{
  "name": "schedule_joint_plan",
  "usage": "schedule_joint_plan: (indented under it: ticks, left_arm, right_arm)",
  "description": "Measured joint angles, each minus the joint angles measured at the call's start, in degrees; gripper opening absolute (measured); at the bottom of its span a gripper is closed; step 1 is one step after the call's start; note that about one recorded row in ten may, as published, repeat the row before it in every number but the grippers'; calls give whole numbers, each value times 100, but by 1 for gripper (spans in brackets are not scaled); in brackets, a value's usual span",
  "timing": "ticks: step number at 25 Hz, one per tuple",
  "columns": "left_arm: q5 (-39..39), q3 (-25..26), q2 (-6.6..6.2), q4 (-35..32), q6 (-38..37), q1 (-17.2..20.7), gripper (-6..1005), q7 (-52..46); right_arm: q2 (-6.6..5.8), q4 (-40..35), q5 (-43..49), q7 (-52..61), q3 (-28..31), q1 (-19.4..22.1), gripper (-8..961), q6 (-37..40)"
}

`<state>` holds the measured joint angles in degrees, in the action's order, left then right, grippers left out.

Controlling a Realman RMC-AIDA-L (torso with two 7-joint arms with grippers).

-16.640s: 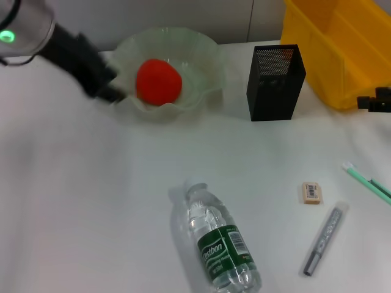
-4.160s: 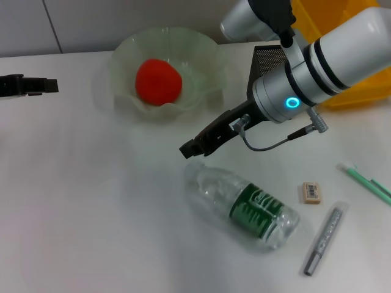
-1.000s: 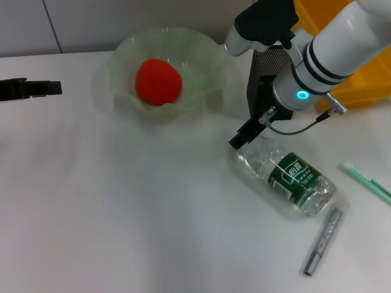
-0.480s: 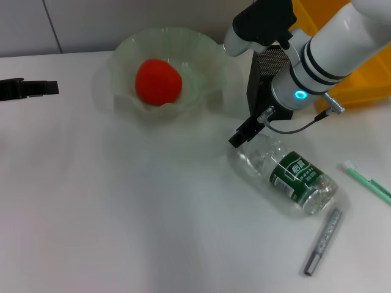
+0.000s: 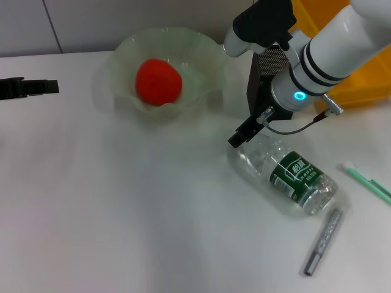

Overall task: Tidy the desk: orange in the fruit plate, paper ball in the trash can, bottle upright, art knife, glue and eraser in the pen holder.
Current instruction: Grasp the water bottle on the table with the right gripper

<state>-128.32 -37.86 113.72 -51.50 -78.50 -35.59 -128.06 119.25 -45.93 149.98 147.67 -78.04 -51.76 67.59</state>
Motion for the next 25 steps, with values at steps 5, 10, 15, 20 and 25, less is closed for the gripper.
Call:
schedule_joint_plan:
  ticks: [5, 10, 15, 20, 25]
  left_arm:
    - [0, -2, 0, 14, 15, -1, 452, 3]
    - [0, 12, -14, 128, 28, -13, 452, 13]
    - [0, 41, -15, 165, 41, -20, 452, 89]
    - [0, 42, -14, 167, 46, -27, 452, 90]
    - [0, 42, -16, 167, 46, -13, 452, 90]
  right_arm:
    - [2, 85, -9, -2, 7, 0, 477, -89]
    - [2, 165, -13, -2, 4, -25, 476, -128]
    - [2, 207, -13, -2, 11, -27, 475, -171]
    - [3, 220, -17, 2, 11, -20, 474, -201]
    - [8, 196, -22, 2, 0, 4, 457, -246]
